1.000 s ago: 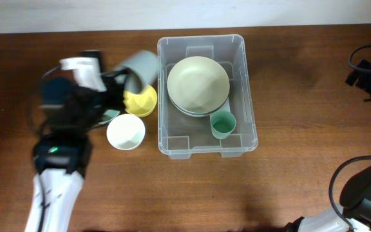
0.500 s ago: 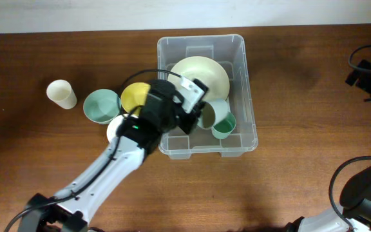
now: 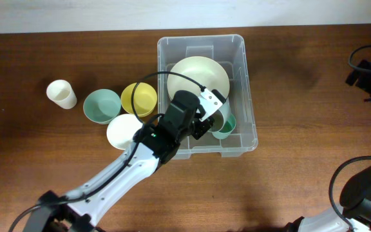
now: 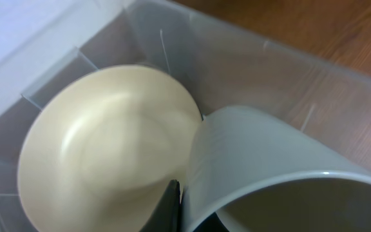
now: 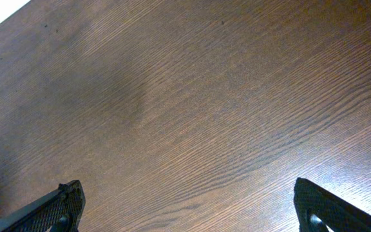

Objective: Pack container
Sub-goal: 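Lower the grey cup into the mint cup in the container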

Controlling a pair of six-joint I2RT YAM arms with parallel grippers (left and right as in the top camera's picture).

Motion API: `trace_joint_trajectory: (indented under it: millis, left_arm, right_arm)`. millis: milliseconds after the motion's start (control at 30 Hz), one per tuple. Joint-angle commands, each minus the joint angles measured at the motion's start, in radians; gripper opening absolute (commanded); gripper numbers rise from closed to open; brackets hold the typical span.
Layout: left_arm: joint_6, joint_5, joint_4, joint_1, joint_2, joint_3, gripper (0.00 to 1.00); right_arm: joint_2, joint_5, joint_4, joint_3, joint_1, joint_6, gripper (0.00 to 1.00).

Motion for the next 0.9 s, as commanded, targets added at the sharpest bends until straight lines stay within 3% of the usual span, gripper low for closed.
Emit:
trace_joint_trajectory:
  millis: [0, 267, 300, 333, 433, 733, 867]
  left_arm:
    - [0.020, -0.023, 0.005, -0.005, 0.048, 0.025, 0.01]
    - [0.020, -0.023, 0.016, -0.020, 0.060, 0.025, 0.02]
    - [0.019, -0.023, 0.021, -0.020, 0.060, 0.025, 0.17]
    - [0.020, -0.023, 0.023, -0.020, 0.060, 0.026, 0.24]
    - [0.019, -0.023, 0.038, -0.020, 0.060, 0.032, 0.74]
    - [0.011, -0.025, 0.007, -0.012, 0.054, 0.145, 0.82]
    - [-0.065, -0.113, -0.025, 0.031, 0.054, 0.201, 0.85]
  right_arm:
    - [-0.024, 0.009, 0.002, 0.015, -0.002, 0.004, 0.99]
    - [-0.024, 0.009, 0.002, 0.015, -0.002, 0.004, 0.99]
    - [-0.024, 0.009, 0.002, 0.015, -0.002, 0.004, 0.99]
    - [-0.024, 0.009, 0.002, 0.015, -0.002, 0.004, 0.99]
    - [-0.024, 0.009, 0.002, 0.015, -0.002, 0.004, 0.99]
    - [-0.024, 0.009, 0.002, 0.015, -0.002, 0.004, 0.99]
    - [-0.024, 0.009, 0.002, 0.015, -0.002, 0.004, 0.99]
